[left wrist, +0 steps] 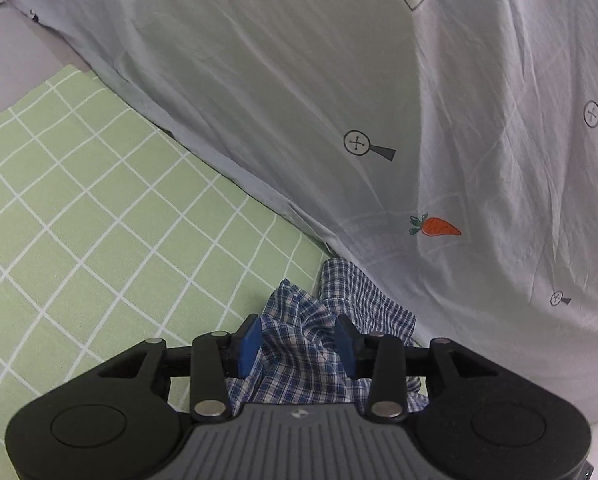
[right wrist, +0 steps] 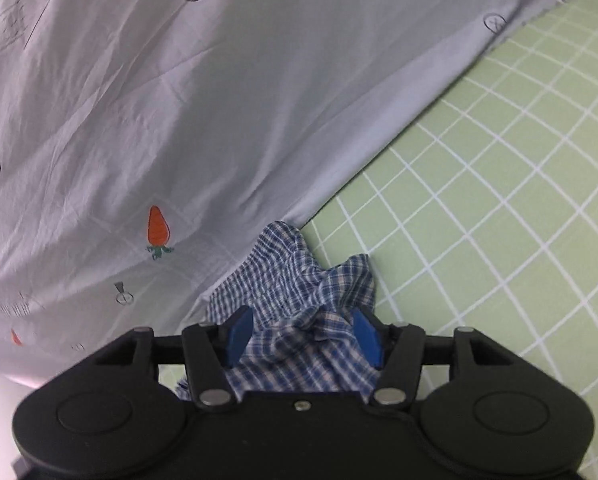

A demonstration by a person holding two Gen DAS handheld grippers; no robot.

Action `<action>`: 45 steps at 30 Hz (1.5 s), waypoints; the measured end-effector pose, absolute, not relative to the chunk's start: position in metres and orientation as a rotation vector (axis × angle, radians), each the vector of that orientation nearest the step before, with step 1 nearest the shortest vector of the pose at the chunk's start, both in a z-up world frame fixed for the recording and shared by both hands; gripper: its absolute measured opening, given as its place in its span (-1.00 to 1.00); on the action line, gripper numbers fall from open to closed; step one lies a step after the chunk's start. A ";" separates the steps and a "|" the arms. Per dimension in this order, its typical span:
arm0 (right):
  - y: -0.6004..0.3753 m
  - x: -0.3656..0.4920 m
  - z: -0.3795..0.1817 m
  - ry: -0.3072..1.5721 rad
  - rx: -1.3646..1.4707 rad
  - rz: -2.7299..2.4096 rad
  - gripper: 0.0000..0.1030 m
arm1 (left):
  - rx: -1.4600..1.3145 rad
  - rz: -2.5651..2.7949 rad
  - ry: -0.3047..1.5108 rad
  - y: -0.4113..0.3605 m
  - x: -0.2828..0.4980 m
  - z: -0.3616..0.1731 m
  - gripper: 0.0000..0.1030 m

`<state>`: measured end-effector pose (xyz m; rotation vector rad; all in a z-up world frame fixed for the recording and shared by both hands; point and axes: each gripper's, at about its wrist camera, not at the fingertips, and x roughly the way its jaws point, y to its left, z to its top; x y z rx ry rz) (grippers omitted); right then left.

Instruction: Fold clothes

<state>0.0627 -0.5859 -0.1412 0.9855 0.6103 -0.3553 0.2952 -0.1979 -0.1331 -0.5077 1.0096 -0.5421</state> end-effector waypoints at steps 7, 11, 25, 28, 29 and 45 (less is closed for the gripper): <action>-0.565 0.089 -0.158 0.728 0.729 -0.330 0.11 | -0.341 -0.565 1.036 -0.225 0.290 -0.157 -0.22; -0.555 0.101 -0.168 0.782 0.649 -0.325 -0.23 | -0.246 -0.576 1.050 -0.241 0.287 -0.171 -0.44; -0.544 0.078 -0.096 0.585 0.615 -0.318 -0.93 | -0.318 -0.614 0.882 -0.231 0.276 -0.095 -0.99; -0.562 0.093 -0.094 0.561 0.625 -0.357 -0.93 | -0.343 -0.659 0.833 -0.245 0.294 -0.084 -0.98; -0.568 0.099 -0.095 0.558 0.620 -0.377 -0.91 | -0.340 -0.659 0.822 -0.251 0.301 -0.088 -0.97; -0.571 0.119 -0.156 0.727 0.545 -0.324 0.77 | -0.154 -0.617 1.020 -0.268 0.303 -0.177 0.67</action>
